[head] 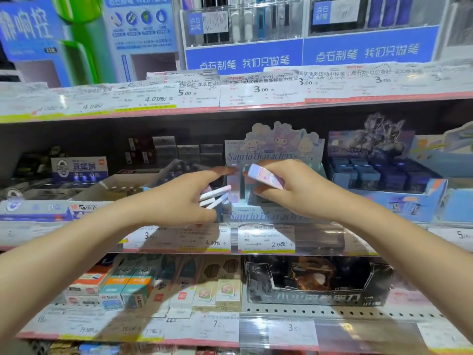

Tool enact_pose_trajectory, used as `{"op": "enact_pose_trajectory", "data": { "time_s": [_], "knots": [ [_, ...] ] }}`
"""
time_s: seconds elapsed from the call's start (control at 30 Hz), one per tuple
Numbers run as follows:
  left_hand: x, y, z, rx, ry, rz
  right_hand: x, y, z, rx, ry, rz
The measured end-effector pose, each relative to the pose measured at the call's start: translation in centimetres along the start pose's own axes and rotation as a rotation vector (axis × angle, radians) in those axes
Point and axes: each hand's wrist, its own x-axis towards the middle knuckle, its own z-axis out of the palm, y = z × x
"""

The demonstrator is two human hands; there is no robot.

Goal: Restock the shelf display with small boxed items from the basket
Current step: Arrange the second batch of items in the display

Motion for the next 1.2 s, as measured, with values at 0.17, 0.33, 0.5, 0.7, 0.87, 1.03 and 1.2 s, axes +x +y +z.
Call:
{"op": "enact_pose_trajectory", "data": {
  "time_s": [0.17, 0.33, 0.5, 0.7, 0.87, 1.03, 1.2],
  "knots": [
    [-0.7, 1.7, 0.3, -0.184, 0.293, 0.013, -0.6, -0.4, 0.8, 0.056, 0.186, 0.038],
    [-1.2, 4.5, 1.3, -0.630, 0.311, -0.045, -1.3, -0.9, 1.7, 0.099, 0.207, 0.035],
    [-0.6, 5.7, 1.9, -0.718, 0.331, -0.079, -1.9, -1.4, 2.3, 0.103, 0.151, 0.059],
    [-0.4, 5.6, 0.5, -0.672, 0.156, -0.115, -3.3, -0.5, 0.9, 0.276, -0.116, 0.033],
    [0.1, 5.4, -0.9, -0.671, 0.012, -0.097, -3.9, -0.2, -0.2, 0.419, -0.227, 0.013],
    [0.6, 5.2, -2.0, -0.665, -0.082, -0.076, -4.2, 0.6, -1.5, 0.330, -0.253, 0.001],
    [1.1, 5.2, -1.9, -0.600, -0.173, -0.027, -4.3, 0.2, -2.8, 0.499, -0.196, 0.028]
  ]
}}
